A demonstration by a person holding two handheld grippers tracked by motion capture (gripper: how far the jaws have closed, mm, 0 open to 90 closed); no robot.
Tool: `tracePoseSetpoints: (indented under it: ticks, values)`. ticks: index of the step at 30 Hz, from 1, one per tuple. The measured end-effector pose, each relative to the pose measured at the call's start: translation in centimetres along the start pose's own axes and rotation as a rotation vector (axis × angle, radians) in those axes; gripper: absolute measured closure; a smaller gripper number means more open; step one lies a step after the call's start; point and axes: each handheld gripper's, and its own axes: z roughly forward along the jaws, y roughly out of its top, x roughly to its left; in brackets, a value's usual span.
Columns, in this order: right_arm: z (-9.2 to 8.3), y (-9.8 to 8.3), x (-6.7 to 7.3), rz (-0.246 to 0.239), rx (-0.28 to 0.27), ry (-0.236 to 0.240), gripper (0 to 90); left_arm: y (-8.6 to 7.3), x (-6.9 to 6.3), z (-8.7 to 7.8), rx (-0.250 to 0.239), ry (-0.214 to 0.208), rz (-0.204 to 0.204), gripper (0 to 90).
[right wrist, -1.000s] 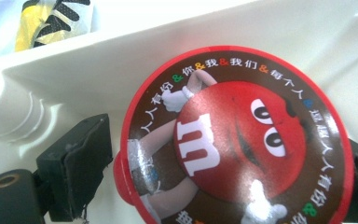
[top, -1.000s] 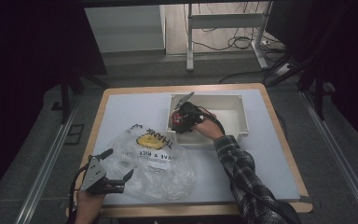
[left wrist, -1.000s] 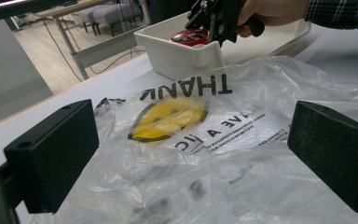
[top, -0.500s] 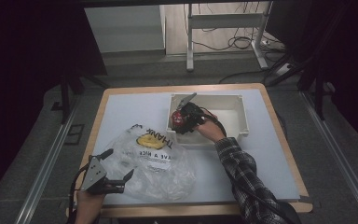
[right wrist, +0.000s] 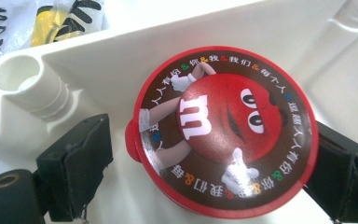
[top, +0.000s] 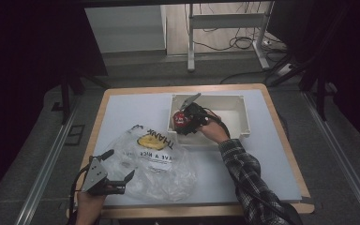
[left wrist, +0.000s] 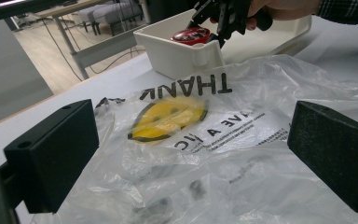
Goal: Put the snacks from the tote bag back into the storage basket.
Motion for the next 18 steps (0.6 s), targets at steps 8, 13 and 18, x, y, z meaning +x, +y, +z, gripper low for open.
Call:
tracePoseSetpoints:
  ticks: [8, 13, 18]
  values:
    - [-0.7, -0.1, 0.0, 0.019, -0.023, 0.009, 9.7, 0.0, 0.0, 0.0, 0.000, 0.000, 0.000, 1.7]
    - [-1.5, 0.1, 0.1, 0.023, -0.049, 0.007, 9.3, 0.0, 0.0, 0.0, 0.001, 0.000, 0.000, 1.8]
    - [-2.0, 0.0, 0.2, 0.025, -0.055, 0.002, 8.9, 0.0, 0.0, 0.0, 0.000, -0.001, 0.001, 1.8]
